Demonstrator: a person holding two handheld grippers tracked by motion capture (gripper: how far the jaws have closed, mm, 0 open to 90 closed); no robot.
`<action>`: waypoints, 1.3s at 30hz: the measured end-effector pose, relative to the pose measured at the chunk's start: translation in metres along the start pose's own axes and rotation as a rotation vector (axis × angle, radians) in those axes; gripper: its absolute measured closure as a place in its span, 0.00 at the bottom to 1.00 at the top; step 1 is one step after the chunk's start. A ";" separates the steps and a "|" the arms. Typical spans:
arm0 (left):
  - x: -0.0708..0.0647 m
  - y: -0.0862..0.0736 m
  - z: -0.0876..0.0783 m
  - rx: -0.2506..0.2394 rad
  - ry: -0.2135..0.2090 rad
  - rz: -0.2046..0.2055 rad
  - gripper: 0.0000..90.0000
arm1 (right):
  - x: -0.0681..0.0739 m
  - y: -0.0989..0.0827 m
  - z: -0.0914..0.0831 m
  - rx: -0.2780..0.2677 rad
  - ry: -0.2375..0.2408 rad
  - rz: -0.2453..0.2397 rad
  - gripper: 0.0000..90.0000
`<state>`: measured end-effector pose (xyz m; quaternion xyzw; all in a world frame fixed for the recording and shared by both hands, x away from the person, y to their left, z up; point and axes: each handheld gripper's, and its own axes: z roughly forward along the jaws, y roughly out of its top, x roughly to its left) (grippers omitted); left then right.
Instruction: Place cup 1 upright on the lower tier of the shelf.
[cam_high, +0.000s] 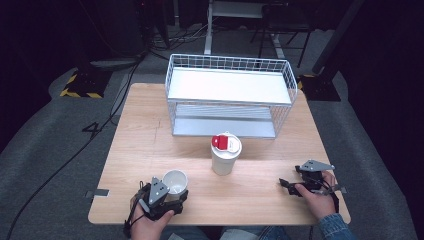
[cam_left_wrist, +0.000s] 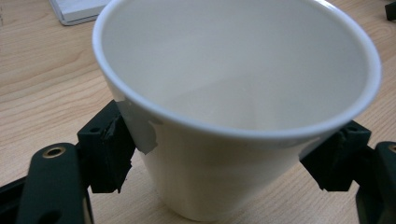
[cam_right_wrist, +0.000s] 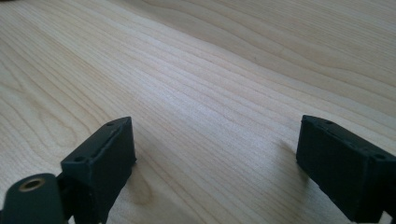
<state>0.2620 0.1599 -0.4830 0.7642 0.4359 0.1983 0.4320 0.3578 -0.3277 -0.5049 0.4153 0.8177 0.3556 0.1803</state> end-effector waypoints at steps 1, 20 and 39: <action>0.000 0.000 0.000 -0.001 -0.002 0.001 0.24 | 0.000 0.000 0.000 0.000 0.000 0.000 0.13; 0.006 0.016 -0.011 0.005 0.002 0.021 0.24 | 0.000 0.000 0.000 0.000 0.000 0.000 0.13; 0.019 0.066 -0.028 -0.034 -0.030 0.047 0.24 | 0.000 0.000 0.000 0.001 0.000 -0.003 0.13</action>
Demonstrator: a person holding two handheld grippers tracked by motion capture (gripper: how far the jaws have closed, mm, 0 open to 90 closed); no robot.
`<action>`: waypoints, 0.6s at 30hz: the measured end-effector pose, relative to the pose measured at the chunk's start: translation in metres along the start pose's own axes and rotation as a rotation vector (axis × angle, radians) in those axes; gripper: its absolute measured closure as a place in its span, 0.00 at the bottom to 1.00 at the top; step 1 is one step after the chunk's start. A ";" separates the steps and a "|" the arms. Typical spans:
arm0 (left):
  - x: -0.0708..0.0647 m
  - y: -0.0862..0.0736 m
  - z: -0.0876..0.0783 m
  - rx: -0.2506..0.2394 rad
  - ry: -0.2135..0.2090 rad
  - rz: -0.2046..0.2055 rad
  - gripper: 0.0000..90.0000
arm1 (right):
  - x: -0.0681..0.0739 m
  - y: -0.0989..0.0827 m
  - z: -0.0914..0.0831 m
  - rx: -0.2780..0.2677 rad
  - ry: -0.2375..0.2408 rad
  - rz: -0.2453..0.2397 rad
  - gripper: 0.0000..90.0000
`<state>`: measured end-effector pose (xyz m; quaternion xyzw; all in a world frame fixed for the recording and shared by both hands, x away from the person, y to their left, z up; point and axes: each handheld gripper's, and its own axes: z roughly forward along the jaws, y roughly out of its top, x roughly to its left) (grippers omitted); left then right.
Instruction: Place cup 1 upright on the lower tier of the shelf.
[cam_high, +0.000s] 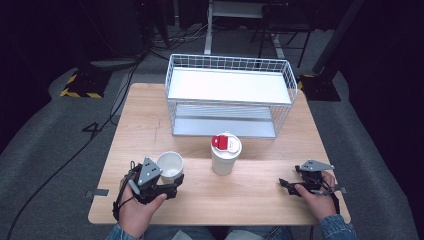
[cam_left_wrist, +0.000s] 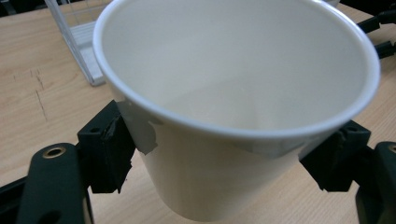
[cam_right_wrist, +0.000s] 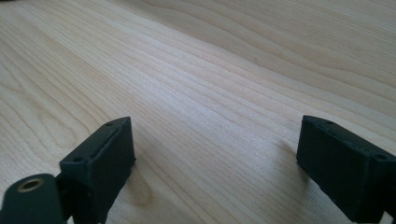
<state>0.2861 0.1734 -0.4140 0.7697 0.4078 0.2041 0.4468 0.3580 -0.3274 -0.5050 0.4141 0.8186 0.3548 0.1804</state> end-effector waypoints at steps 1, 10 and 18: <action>0.000 0.000 0.000 0.000 0.000 0.000 0.24 | 0.000 0.000 0.000 0.000 0.000 0.000 0.13; 0.007 0.024 0.008 -0.035 -0.016 0.022 0.24 | 0.000 0.000 0.000 0.000 0.000 0.000 0.13; 0.016 0.041 0.021 -0.058 -0.014 0.027 0.24 | 0.000 0.000 0.000 0.000 0.000 0.000 0.13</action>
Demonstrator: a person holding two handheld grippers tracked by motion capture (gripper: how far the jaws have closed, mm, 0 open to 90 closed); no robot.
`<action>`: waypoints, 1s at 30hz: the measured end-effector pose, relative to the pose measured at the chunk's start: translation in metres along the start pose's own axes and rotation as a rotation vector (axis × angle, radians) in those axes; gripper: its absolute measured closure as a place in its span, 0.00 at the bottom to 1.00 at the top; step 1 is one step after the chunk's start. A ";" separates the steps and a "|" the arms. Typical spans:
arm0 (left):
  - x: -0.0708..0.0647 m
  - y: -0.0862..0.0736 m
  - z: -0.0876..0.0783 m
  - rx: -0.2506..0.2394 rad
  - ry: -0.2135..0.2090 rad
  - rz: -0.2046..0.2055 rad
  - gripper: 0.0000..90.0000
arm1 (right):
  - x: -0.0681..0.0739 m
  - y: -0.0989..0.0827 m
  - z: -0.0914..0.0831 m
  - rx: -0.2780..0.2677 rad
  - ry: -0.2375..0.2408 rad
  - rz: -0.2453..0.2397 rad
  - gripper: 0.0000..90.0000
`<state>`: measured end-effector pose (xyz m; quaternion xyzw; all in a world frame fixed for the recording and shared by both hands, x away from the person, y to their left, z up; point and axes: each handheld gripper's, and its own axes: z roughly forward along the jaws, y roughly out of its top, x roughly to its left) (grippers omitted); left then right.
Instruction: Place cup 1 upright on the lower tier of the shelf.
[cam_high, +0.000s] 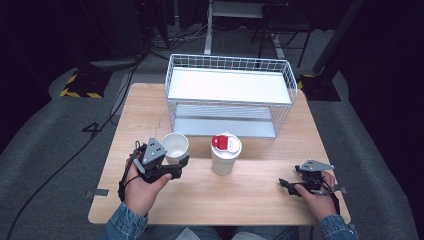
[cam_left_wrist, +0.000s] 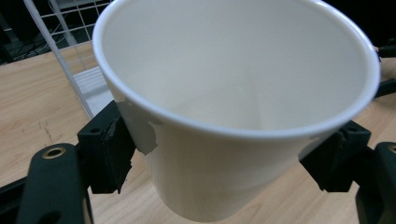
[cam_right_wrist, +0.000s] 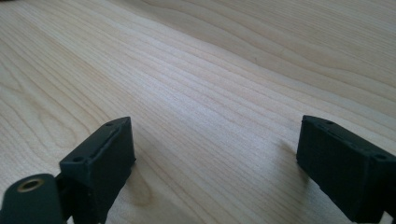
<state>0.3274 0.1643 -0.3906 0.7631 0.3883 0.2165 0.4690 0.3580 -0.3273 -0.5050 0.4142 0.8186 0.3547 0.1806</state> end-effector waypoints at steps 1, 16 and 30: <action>0.001 0.001 0.002 -0.007 0.000 -0.005 0.24 | 0.000 0.000 0.000 0.000 0.000 0.000 0.13; 0.017 0.021 0.036 -0.030 0.015 -0.011 0.24 | 0.000 0.000 0.000 0.000 0.000 0.000 0.13; 0.019 0.029 0.078 -0.030 0.016 0.000 0.24 | 0.000 0.000 0.000 0.000 0.000 0.000 0.13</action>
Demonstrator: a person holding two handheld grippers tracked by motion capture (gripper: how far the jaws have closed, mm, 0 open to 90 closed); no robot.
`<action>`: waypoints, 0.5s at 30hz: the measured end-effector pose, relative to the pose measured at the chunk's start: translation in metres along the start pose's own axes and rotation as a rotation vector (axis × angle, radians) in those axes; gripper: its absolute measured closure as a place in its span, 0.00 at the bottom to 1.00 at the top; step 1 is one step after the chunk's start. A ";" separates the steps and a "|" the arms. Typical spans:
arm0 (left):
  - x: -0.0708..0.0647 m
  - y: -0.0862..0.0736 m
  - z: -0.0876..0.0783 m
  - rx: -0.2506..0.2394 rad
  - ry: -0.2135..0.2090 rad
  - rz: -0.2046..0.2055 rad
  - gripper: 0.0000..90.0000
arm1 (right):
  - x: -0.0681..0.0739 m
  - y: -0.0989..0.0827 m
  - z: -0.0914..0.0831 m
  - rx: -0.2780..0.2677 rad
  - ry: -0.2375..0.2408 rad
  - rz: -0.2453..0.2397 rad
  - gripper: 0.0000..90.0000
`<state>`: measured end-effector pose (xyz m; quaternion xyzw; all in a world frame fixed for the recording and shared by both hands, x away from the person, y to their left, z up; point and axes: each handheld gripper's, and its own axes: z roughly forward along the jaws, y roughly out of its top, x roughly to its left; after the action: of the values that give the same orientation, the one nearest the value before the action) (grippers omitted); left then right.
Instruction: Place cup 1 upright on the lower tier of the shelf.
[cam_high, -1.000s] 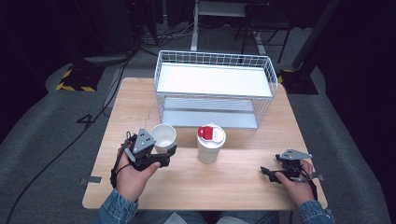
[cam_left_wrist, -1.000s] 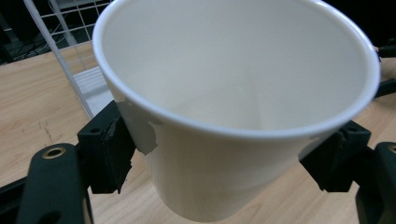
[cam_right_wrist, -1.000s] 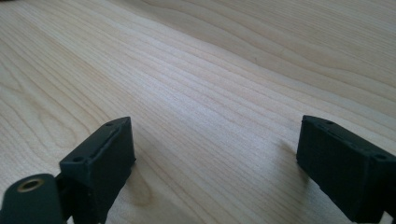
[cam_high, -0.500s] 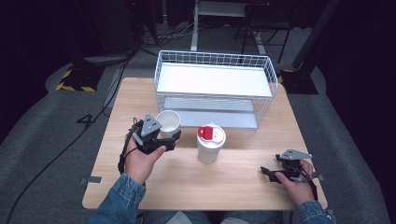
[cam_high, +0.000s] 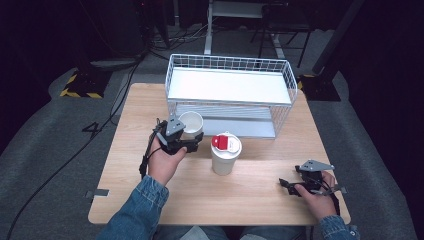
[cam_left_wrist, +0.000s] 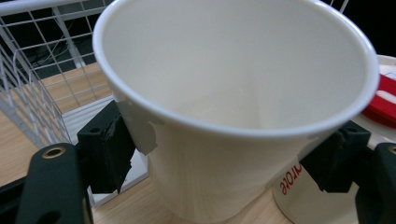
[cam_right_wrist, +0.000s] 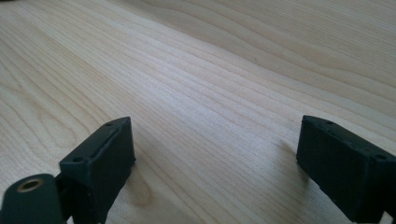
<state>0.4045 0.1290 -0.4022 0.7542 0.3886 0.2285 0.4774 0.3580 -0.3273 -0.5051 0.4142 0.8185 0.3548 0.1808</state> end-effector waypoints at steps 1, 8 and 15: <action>0.003 0.000 0.006 0.003 0.008 0.017 0.24 | 0.000 0.000 0.000 0.000 0.000 0.000 0.13; 0.005 0.001 0.028 -0.006 0.034 0.021 0.24 | 0.000 0.000 0.000 0.000 -0.001 0.000 0.13; 0.002 0.000 0.050 -0.027 0.052 -0.011 0.24 | 0.000 0.000 0.000 0.000 -0.001 0.000 0.13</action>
<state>0.4413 0.1033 -0.4247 0.7393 0.4020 0.2504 0.4787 0.3580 -0.3273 -0.5051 0.4141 0.8184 0.3548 0.1813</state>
